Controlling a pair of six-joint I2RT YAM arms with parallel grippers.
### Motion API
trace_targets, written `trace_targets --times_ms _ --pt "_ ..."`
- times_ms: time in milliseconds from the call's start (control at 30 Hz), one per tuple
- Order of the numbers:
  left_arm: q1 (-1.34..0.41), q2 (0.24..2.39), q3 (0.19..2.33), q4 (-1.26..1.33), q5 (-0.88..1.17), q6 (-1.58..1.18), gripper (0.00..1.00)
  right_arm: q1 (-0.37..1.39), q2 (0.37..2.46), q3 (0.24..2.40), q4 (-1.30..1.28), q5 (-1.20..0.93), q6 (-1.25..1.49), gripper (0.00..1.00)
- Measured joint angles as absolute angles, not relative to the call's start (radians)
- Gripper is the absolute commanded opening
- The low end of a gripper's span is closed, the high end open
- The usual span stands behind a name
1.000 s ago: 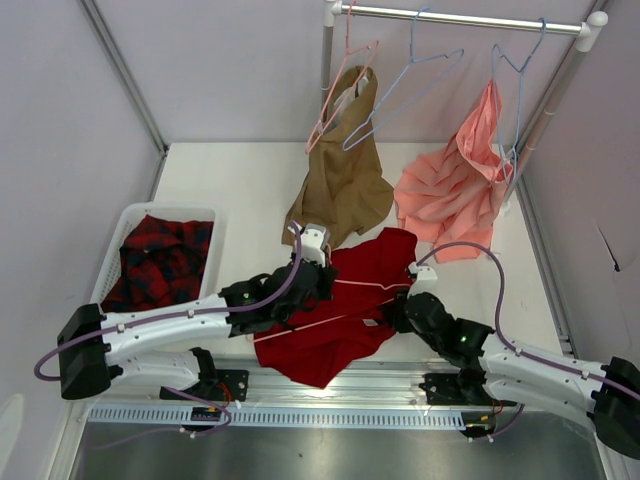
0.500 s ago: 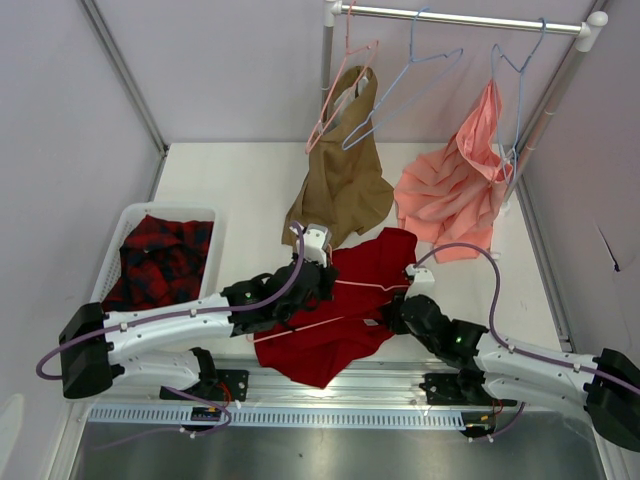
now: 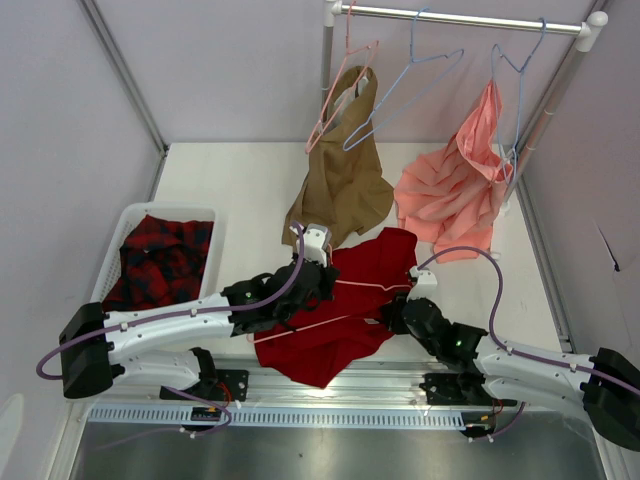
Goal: Place the skirt on the hanger
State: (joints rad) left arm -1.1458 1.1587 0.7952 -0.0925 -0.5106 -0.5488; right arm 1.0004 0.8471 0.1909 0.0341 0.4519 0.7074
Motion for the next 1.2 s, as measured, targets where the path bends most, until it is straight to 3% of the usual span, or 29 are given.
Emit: trace_targets --times_ms 367,567,1200 --pt "-1.145 1.159 0.795 -0.093 -0.509 -0.549 0.0 0.993 0.883 0.146 0.147 0.452 0.73 0.18" --pt "-1.145 1.159 0.795 -0.093 -0.509 -0.55 0.0 0.987 0.883 0.123 0.192 0.456 0.74 0.01" --pt "-1.116 1.147 0.811 -0.101 -0.496 -0.55 0.0 0.937 0.464 0.163 -0.141 0.46 0.783 0.0"
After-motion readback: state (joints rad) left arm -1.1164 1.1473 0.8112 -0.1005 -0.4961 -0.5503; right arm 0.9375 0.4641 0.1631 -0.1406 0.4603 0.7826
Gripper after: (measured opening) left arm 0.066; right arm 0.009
